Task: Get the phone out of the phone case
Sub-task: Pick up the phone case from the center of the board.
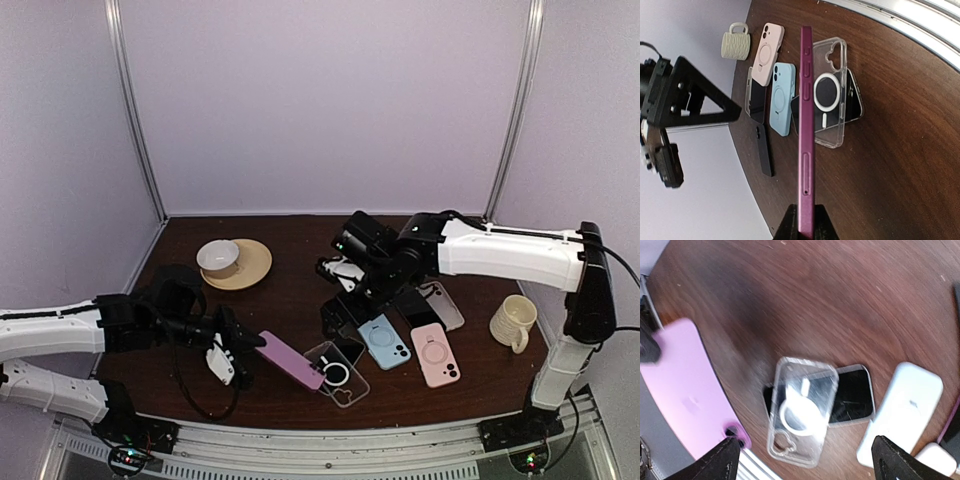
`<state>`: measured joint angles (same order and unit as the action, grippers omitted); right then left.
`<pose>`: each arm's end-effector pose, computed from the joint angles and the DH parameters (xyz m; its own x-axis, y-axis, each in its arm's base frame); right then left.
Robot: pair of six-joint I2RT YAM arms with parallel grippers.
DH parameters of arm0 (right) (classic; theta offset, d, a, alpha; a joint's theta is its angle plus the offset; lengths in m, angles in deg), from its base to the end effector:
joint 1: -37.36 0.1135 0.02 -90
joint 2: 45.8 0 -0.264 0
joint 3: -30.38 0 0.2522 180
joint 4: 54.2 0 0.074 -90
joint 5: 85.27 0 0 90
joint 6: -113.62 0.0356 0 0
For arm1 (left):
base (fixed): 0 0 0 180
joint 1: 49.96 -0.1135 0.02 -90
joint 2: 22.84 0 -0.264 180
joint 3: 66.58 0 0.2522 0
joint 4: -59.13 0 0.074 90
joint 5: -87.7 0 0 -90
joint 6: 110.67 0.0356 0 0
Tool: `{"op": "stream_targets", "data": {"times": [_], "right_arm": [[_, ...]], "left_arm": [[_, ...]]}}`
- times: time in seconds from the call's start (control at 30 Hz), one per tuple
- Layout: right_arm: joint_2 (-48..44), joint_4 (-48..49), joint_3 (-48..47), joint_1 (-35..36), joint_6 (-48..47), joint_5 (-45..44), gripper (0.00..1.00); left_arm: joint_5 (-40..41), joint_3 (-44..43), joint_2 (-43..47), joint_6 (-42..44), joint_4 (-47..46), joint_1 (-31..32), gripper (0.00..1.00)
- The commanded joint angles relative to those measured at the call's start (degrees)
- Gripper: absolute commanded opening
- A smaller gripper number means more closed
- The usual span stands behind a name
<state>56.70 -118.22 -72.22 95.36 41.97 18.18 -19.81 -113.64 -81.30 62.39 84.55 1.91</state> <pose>0.1928 0.3242 0.2741 -0.7285 -0.5880 -0.3515 -0.6844 0.6467 0.3367 0.1247 -0.1762 0.2240 0.8476 0.4534 -0.2757 0.4759 -0.4197 0.7729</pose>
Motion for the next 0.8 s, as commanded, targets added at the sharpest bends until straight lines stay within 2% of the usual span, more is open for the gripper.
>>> {"op": "stream_targets", "data": {"times": [0.0,0.2,0.37,0.5,0.6,0.77], "right_arm": [[-5.80,1.00,9.54,0.72,4.03,-6.83,0.92],[-5.56,7.08,19.46,2.69,5.26,-4.95,0.80],[-1.12,7.24,19.30,4.13,5.01,-6.53,0.75],[1.65,8.37,18.98,5.16,5.49,-7.06,0.64],[3.63,7.65,18.15,5.76,5.30,-8.32,0.59],[5.02,8.95,18.96,6.02,5.73,-7.43,0.37]], "left_arm": [[0.40,-0.54,1.02,-0.02,-2.60,-1.69,0.00],[0.49,-0.54,2.11,-0.09,-2.43,-3.11,0.00],[0.10,-0.48,2.37,-0.20,-2.27,-3.19,0.00],[0.03,-0.39,2.83,-0.44,-2.33,-3.19,0.00],[0.06,-0.37,2.91,-0.56,-2.36,-3.23,0.00],[-0.21,-0.41,3.16,-0.58,-2.27,-3.19,0.00]]}}
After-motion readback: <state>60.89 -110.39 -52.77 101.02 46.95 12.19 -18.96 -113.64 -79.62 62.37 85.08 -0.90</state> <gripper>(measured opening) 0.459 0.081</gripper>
